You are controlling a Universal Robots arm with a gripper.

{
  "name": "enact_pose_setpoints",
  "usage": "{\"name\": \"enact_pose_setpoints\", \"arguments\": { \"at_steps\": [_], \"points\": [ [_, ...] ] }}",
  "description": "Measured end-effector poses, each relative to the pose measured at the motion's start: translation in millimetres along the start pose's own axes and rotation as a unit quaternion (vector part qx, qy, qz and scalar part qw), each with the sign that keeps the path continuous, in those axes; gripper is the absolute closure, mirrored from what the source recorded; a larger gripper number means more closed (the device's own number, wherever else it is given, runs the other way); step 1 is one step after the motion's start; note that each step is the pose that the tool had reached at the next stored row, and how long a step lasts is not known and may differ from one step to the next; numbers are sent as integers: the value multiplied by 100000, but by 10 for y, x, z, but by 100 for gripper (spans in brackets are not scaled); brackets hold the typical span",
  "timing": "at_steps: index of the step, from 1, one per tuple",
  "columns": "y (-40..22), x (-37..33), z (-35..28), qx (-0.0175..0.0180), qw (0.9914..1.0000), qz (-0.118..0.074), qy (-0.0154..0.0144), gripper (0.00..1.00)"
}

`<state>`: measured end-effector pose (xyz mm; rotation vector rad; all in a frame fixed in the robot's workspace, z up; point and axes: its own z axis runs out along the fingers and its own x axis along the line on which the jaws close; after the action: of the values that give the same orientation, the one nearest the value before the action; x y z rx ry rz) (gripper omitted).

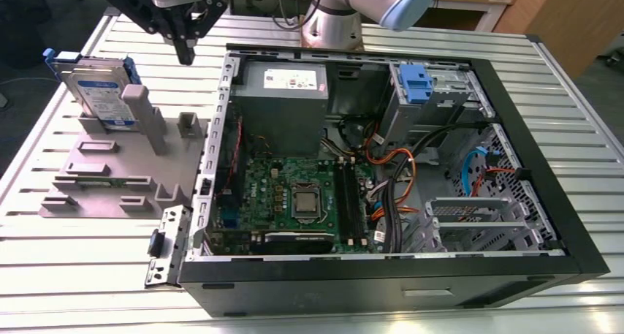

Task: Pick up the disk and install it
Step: 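Reach for the disk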

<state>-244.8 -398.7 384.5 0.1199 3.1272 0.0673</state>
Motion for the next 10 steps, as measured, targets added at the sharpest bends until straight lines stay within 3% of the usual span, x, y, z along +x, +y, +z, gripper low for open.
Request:
{"name": "enact_pose_setpoints", "arguments": {
  "at_steps": [7,10],
  "points": [
    [38,100,5,3,100000,-6,3,89],
    [38,203,7,7,100000,3,6,89]
  ]
}}
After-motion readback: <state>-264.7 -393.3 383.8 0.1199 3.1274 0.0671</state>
